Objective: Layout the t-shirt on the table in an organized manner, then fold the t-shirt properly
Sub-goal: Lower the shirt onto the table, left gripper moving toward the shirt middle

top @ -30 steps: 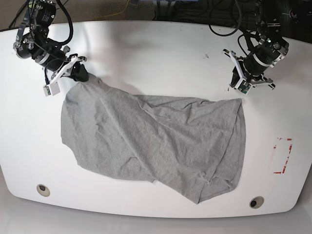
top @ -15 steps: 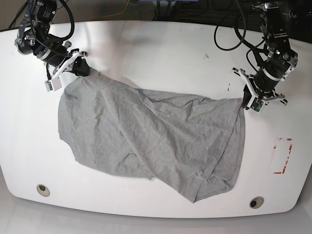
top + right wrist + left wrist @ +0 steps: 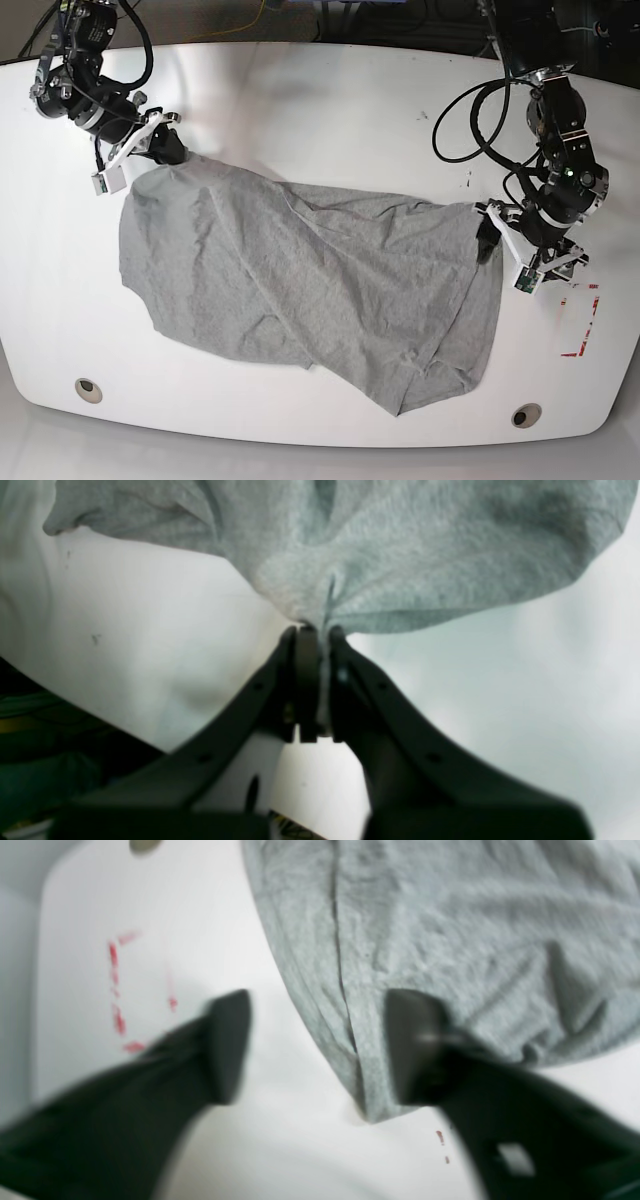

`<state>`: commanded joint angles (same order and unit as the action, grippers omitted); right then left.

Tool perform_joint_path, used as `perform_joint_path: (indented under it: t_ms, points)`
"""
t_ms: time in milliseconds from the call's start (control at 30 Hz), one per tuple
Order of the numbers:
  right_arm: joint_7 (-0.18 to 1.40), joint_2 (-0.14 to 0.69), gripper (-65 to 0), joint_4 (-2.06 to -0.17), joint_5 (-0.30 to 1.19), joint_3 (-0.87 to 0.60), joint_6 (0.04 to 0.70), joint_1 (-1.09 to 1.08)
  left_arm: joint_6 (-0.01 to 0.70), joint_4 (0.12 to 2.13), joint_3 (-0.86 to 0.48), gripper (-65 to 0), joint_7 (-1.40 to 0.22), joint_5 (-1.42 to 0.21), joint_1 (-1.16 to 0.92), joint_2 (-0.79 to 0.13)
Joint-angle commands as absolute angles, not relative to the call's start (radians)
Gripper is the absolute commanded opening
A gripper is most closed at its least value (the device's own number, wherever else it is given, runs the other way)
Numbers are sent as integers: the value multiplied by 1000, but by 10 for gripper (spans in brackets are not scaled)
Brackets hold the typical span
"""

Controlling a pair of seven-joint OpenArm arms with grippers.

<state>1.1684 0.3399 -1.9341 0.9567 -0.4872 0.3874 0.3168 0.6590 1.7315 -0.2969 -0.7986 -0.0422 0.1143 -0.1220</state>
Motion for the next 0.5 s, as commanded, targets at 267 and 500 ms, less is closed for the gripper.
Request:
perform_joint_path:
  t_ms: [267, 500]
  points:
    - [1168, 340, -650, -1934, 957, -487, 387, 315, 659, 1564, -297, -115, -782, -44, 180, -120]
    - [1168, 338, -650, -1934, 957, -487, 387, 314, 659, 1435, -292, -115, -670, -44, 229, -119]
